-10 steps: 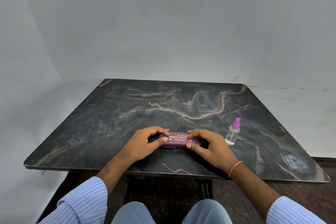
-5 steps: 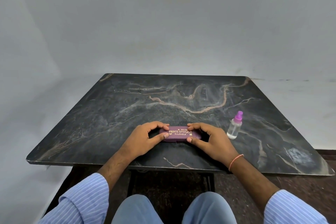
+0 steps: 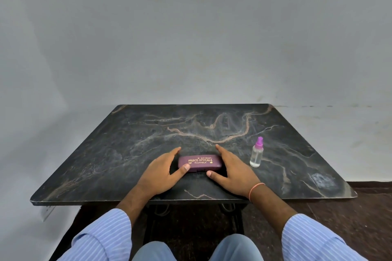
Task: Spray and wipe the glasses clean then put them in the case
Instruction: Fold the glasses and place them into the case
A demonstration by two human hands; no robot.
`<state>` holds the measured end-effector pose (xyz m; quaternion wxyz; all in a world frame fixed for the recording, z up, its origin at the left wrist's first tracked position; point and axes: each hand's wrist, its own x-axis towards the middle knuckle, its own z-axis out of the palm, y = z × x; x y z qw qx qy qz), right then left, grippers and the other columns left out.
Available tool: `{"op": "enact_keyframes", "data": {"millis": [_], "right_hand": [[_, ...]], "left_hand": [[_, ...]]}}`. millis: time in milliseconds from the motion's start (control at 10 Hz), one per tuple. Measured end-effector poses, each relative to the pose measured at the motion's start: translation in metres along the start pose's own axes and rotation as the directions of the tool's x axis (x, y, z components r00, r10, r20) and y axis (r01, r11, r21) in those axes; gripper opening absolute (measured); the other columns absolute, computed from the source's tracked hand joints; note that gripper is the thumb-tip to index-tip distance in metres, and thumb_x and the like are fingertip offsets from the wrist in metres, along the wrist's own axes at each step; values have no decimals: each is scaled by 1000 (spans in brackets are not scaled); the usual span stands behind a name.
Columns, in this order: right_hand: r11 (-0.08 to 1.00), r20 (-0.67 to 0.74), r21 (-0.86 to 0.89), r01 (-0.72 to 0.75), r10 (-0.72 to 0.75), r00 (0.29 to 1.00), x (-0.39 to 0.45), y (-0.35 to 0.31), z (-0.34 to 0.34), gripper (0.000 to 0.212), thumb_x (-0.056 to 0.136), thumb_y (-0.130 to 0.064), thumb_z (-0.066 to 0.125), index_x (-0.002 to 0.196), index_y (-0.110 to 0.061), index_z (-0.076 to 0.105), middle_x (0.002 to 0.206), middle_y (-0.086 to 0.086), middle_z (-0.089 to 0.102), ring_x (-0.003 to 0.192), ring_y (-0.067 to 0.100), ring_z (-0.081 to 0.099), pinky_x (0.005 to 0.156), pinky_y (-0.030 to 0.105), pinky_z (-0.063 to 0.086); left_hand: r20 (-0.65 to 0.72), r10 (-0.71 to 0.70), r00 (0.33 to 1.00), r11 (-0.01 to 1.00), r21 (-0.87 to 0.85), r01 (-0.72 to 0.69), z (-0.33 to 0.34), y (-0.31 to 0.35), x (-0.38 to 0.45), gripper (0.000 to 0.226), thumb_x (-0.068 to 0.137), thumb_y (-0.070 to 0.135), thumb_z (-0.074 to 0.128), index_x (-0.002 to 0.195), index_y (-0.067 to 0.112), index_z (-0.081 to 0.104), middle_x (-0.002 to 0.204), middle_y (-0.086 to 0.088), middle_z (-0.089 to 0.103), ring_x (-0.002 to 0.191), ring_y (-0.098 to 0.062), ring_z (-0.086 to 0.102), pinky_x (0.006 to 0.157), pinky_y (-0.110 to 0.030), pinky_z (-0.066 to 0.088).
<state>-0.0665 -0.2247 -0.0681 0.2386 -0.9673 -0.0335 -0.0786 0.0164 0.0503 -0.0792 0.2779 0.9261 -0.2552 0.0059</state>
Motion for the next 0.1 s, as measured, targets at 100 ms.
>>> {"op": "enact_keyframes", "data": {"millis": [100], "right_hand": [[997, -2, -69, -24, 24, 1000, -2, -2, -4, 101, 92, -76, 51, 169, -23, 11, 173, 0, 31, 157, 20, 33, 127, 37, 30]], "left_hand": [[16, 3, 1000, 981, 193, -6, -2, 3, -3, 108, 89, 96, 29, 172, 28, 23, 176, 5, 37, 165, -18, 32, 135, -50, 27]]}}
